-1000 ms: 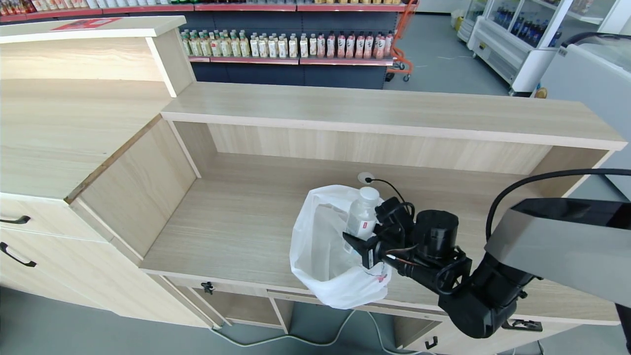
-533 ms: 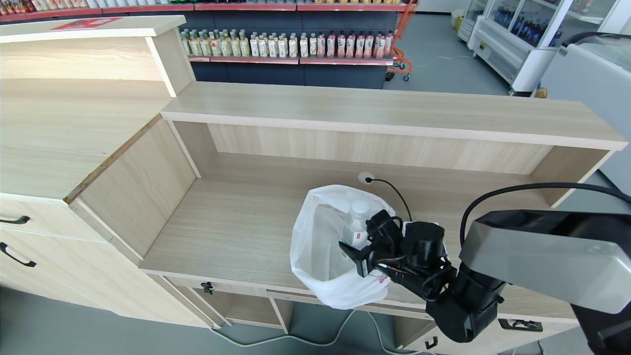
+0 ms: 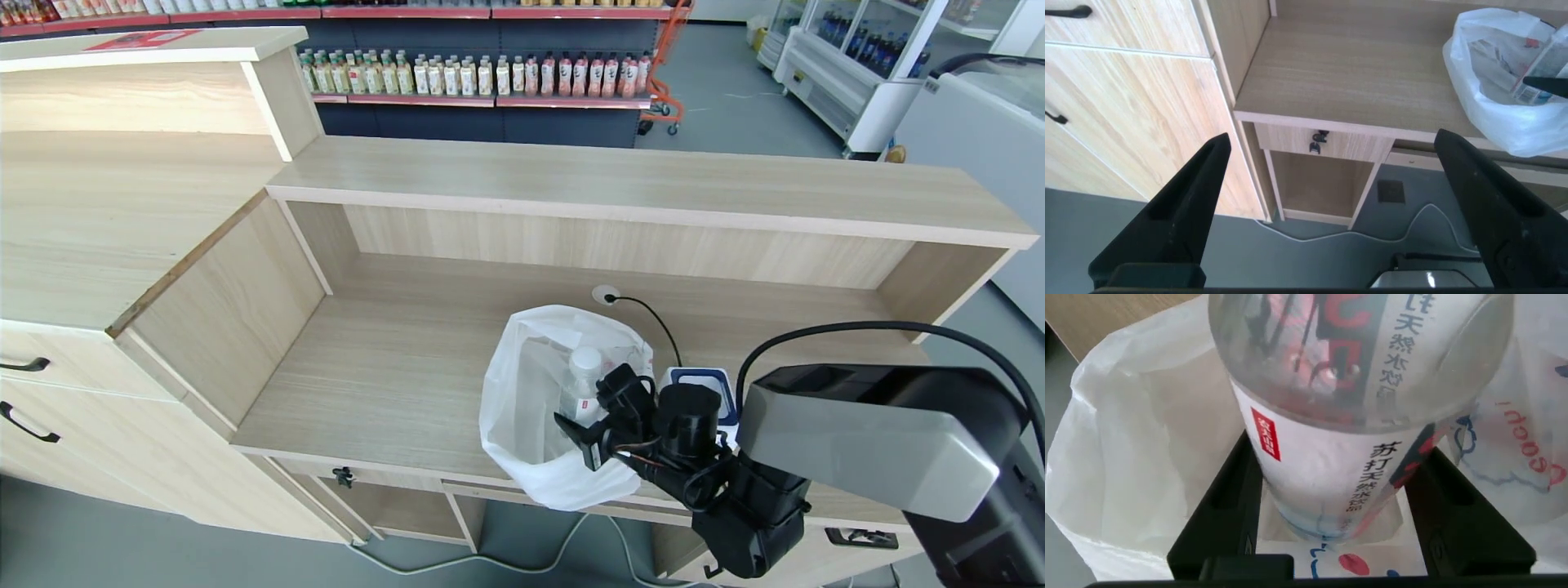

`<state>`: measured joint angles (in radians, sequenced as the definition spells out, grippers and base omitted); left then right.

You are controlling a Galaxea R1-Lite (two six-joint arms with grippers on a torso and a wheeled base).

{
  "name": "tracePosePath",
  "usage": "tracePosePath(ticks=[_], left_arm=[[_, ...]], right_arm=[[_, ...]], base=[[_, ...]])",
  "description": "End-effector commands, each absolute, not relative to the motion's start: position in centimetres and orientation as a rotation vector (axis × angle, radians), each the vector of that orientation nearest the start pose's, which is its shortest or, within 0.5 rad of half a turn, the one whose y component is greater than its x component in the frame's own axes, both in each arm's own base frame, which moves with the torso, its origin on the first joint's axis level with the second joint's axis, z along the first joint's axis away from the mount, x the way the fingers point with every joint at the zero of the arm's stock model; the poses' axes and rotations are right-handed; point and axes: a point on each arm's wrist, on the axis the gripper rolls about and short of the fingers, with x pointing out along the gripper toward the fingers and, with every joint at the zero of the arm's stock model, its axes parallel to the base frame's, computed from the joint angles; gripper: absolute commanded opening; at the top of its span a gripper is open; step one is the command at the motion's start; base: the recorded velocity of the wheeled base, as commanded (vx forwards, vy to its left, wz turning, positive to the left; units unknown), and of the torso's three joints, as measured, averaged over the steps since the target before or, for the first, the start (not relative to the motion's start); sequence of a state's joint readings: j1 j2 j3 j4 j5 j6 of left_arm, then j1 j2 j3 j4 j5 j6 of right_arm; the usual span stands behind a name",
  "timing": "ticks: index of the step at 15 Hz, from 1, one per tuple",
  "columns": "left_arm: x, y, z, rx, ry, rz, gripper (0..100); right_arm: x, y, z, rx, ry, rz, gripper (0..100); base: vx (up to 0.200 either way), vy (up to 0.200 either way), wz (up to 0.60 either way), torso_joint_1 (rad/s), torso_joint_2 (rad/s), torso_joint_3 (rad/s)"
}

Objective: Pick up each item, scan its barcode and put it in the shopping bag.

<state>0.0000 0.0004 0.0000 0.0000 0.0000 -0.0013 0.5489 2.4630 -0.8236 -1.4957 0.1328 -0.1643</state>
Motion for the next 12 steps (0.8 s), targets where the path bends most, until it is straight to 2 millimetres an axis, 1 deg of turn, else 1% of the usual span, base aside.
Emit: tracePosePath(ticks=[1,4,5,8,10,12], left_arm=[[-2.3,0.0,7.5,-0.002,0.000,0.000,100],[-2.3,0.0,7.5,-0.002,0.000,0.000,100],[-2.3,0.0,7.5,-0.002,0.000,0.000,100],[-2.3,0.0,7.5,-0.002,0.000,0.000,100],[-2.3,0.0,7.5,-0.002,0.000,0.000,100],[-2.3,0.0,7.5,-0.003,0.000,0.000,100]], right_arm=[[33.6,21.3,-1.4,-0.193,0.108,0.699,100],[33.6,21.4,-0.8,-0.182,0.081,0.700,100],[33.6,21.4,0.0,-0.174,0.064,0.699,100],[33.3,21.1,3.8,-0.102,0.019,0.695,100],[32.4,20.9,6.7,-0.059,0.015,0.700,100],[31.4,20.2,8.9,0.003,0.044,0.693,100]], base=[[0.000,0.000,0.00,0.000,0.00,0.000],[0.000,0.000,0.00,0.000,0.00,0.000],[0.000,0.000,0.00,0.000,0.00,0.000],[0.000,0.000,0.00,0.000,0.00,0.000],[0.000,0.000,0.00,0.000,0.00,0.000],[0.000,0.000,0.00,0.000,0.00,0.000]])
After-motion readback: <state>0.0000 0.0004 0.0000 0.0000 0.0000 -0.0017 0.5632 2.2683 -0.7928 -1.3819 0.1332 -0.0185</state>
